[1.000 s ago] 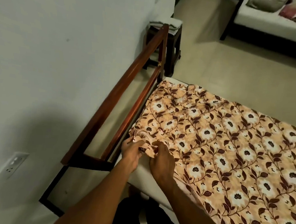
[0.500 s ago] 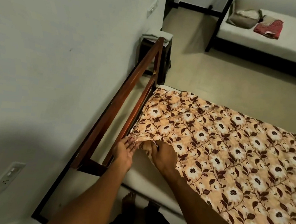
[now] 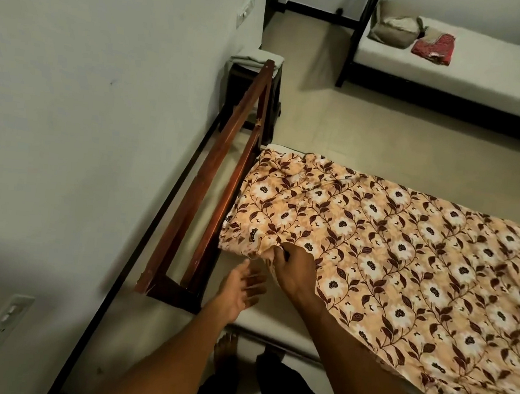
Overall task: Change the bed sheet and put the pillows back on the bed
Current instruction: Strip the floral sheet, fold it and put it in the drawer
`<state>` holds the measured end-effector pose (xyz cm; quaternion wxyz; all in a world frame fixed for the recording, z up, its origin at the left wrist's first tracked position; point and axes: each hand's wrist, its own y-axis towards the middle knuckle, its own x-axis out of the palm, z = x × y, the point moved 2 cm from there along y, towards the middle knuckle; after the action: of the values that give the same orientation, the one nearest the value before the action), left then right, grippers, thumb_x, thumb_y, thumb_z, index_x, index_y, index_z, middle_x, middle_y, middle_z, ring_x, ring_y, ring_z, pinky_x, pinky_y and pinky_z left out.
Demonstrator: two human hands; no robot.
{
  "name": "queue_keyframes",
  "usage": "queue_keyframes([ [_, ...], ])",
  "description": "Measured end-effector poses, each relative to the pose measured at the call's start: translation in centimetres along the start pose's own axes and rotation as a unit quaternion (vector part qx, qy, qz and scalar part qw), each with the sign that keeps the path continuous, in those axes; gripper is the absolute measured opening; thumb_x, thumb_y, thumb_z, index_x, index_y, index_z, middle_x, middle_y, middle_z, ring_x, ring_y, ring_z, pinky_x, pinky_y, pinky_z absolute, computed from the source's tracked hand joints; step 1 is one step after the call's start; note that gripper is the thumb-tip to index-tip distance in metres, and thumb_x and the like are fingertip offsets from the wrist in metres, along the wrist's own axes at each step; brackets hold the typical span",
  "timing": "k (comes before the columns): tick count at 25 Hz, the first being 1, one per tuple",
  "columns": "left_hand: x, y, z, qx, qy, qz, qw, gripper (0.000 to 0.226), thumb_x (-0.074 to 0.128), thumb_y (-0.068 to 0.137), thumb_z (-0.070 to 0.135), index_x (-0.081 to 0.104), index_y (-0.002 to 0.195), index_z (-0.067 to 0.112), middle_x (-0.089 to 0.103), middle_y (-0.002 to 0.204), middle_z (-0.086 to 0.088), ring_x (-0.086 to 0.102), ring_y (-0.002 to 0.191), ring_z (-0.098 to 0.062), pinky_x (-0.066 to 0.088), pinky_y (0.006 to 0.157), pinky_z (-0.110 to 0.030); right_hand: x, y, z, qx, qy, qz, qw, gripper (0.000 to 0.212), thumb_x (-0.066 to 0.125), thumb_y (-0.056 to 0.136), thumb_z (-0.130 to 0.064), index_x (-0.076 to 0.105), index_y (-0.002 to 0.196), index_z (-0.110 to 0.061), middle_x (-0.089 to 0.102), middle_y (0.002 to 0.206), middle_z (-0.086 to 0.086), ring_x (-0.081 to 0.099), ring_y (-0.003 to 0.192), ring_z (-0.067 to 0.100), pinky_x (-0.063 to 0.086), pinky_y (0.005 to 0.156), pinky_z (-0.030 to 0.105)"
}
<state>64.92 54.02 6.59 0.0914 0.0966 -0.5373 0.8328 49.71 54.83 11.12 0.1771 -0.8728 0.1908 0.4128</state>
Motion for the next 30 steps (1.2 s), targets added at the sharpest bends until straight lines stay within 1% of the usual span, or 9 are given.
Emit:
queue_keyframes([
  [2,1.9,-0.4,0.0,-0.001,0.017,-0.06,0.998,0.067,0.038,0.102,0.069,0.072,0.122,0.015,0.077,0.114,-0.015,0.069,0.115,-0.033,0.054,0.098,-0.047,0.0,-0.3,0.0,0.007,-0.012,0.0,1.0,0.036,0.053,0.103,-0.037,0.062,0.072,-0.023,0.063,0.067,-0.004,0.056,0.059,0.014,0.043,0.057,0.032],
  [5,4.2,-0.6,0.6,0.03,0.022,-0.051,0.998,0.071,0.043,0.096,0.076,0.074,0.116,0.015,0.077,0.111,-0.017,0.071,0.111,-0.032,0.057,0.098,-0.048,-0.1,-0.5,0.3,-0.008,-0.04,-0.009,0.999,0.034,0.048,0.103,-0.045,0.068,0.08,-0.029,0.07,0.075,-0.004,0.064,0.067,0.017,0.053,0.062,0.033],
  [8,5.4,-0.8,1.3,0.052,0.049,-0.034,0.997,0.062,0.052,0.096,0.07,0.072,0.118,0.017,0.076,0.111,-0.015,0.072,0.105,-0.029,0.062,0.085,-0.044,-0.4,-0.6,1.0,-0.013,-0.053,-0.015,0.998,0.044,0.04,0.103,-0.054,0.073,0.09,-0.028,0.073,0.079,-0.006,0.067,0.071,0.016,0.056,0.065,0.034],
  [11,6.5,-0.6,1.4,0.14,0.045,0.002,0.989,0.041,0.058,0.101,0.055,0.062,0.13,0.027,0.072,0.12,-0.007,0.07,0.102,-0.021,0.058,0.07,-0.034,-1.2,-0.7,1.8,0.003,-0.025,-0.014,1.0,0.053,0.035,0.103,-0.061,0.068,0.081,-0.026,0.071,0.072,-0.006,0.066,0.067,0.015,0.054,0.061,0.033],
  [14,7.1,-0.4,0.8,0.207,-0.036,0.085,0.974,0.048,0.074,0.094,0.041,0.059,0.139,0.039,0.068,0.127,-0.005,0.066,0.11,-0.022,0.06,0.076,-0.037,-2.1,-0.6,2.7,0.014,-0.026,-0.006,1.0,0.054,0.036,0.104,-0.061,0.071,0.084,-0.025,0.072,0.071,-0.004,0.065,0.066,0.017,0.051,0.06,0.033],
  [18,7.7,0.4,-0.4,0.134,-0.142,0.077,0.978,0.031,0.075,0.092,0.04,0.074,0.121,0.03,0.075,0.119,-0.01,0.071,0.11,-0.031,0.062,0.082,-0.044,-2.7,-0.4,3.4,-0.026,-0.035,-0.048,0.998,0.047,0.044,0.106,-0.054,0.073,0.086,-0.024,0.072,0.074,-0.006,0.064,0.065,0.015,0.053,0.061,0.033],
  [23,9.2,-0.9,-0.4,0.076,-0.185,0.018,0.98,0.046,0.058,0.099,0.055,0.076,0.112,0.015,0.077,0.109,-0.015,0.07,0.107,-0.032,0.057,0.093,-0.046,-3.1,-0.7,3.1,-0.082,-0.042,-0.085,0.992,0.025,0.053,0.107,-0.038,0.075,0.101,-0.027,0.074,0.085,-0.006,0.067,0.074,0.013,0.059,0.07,0.04],
  [26,9.6,-1.5,-0.4,0.078,-0.226,0.055,0.969,0.027,0.059,0.103,0.034,0.073,0.109,0.012,0.076,0.102,-0.014,0.071,0.098,-0.03,0.057,0.078,-0.039,-3.7,-0.8,3.1,-0.098,-0.046,-0.085,0.99,0.024,0.05,0.107,-0.025,0.072,0.117,-0.024,0.077,0.101,0.003,0.07,0.09,0.022,0.058,0.076,0.04],
  [30,9.2,-0.4,-0.1,0.119,-0.226,0.154,0.954,0.025,0.075,0.091,0.01,0.074,0.116,0.01,0.077,0.101,-0.012,0.074,0.09,-0.024,0.058,0.058,-0.029,-4.1,-0.3,3.2,-0.094,-0.074,-0.083,0.989,0.023,0.048,0.105,-0.025,0.07,0.103,-0.021,0.075,0.094,0.004,0.068,0.086,0.026,0.056,0.071,0.039],
])
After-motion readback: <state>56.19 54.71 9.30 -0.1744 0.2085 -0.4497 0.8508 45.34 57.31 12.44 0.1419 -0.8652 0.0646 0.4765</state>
